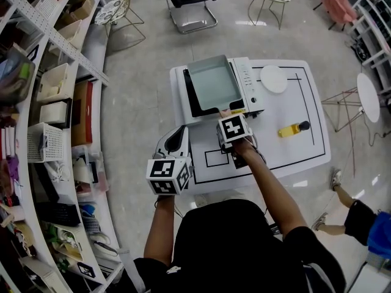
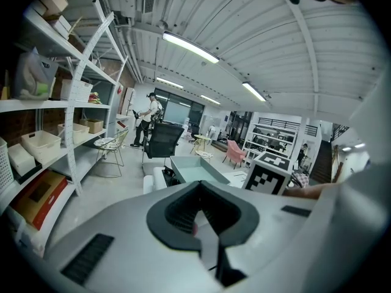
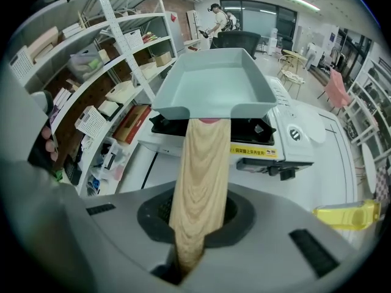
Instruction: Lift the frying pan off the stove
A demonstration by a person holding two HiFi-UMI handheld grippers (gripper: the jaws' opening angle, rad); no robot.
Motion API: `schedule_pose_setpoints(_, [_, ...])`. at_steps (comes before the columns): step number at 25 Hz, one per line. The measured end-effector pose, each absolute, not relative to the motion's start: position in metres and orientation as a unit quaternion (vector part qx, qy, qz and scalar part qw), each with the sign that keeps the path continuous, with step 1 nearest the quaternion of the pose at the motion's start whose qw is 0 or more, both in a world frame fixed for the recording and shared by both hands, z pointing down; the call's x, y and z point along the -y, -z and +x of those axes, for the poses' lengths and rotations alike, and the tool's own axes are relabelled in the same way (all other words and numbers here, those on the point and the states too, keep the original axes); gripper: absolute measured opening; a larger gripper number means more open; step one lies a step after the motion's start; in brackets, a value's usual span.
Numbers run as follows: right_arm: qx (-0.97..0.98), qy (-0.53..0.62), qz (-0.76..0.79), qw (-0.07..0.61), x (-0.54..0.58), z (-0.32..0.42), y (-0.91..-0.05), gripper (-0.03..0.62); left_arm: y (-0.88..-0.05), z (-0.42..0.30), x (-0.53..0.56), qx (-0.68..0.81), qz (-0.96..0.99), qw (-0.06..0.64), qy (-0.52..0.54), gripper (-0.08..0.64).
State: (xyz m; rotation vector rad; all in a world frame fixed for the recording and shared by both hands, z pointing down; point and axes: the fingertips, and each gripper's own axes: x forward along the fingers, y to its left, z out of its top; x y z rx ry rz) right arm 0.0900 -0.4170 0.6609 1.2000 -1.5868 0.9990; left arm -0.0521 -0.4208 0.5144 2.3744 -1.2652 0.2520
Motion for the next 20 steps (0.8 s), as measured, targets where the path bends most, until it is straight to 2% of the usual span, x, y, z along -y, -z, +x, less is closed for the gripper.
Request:
schedule_pose_setpoints(17, [0.649,-0.351,0.504,0.448,0.423,0.106,-0.66,0.023,-0.509,-0.061,0.413,0.467,0.853,0.213,-0.092,0.012])
schedule_pose_setpoints(20, [0.683,-0.364,0.49,0.401,0.427,0.085,-0.654,0.023,-0.509,-0.063,0.412,0.468,0.853,0.212,-0.093,0.012])
